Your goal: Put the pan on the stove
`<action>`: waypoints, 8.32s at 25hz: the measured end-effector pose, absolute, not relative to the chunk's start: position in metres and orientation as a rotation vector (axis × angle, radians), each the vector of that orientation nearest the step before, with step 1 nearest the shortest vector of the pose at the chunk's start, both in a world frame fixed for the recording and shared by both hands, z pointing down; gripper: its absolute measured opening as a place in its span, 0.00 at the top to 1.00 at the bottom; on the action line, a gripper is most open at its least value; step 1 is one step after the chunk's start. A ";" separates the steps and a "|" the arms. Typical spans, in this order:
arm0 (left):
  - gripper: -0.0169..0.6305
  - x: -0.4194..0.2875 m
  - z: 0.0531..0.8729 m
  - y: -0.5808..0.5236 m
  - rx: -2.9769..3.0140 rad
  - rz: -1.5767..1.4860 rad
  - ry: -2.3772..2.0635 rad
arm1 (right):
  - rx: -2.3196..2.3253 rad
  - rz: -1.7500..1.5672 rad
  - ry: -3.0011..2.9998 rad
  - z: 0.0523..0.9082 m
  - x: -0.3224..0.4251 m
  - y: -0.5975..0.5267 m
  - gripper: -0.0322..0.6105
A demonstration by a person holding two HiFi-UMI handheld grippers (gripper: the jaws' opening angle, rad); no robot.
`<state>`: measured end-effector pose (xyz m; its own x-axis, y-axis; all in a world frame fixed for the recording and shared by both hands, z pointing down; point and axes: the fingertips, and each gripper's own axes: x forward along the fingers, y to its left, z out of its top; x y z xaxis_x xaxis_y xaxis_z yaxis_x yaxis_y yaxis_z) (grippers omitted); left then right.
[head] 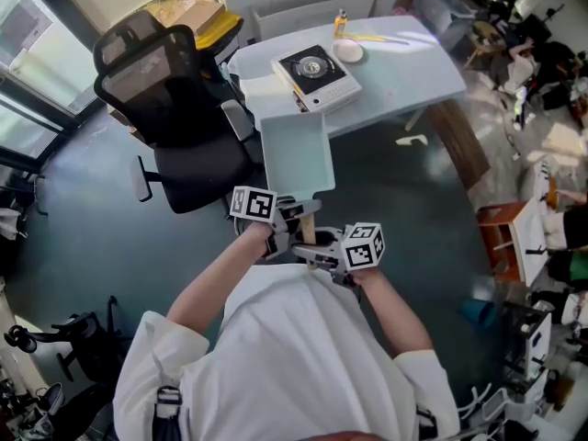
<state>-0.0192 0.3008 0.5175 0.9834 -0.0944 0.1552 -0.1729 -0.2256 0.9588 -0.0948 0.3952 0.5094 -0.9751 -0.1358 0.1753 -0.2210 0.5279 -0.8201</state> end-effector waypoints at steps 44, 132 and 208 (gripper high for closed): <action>0.68 -0.026 0.541 0.108 1.794 0.188 -0.077 | 0.479 1.519 -2.657 0.533 -0.112 0.193 0.66; 0.68 0.099 0.692 -0.117 1.709 0.038 -0.204 | 0.281 1.604 -2.396 0.678 0.027 -0.019 0.68; 0.49 0.085 0.738 -0.126 1.588 0.038 -0.336 | 0.526 1.794 -2.273 0.726 0.062 -0.058 0.58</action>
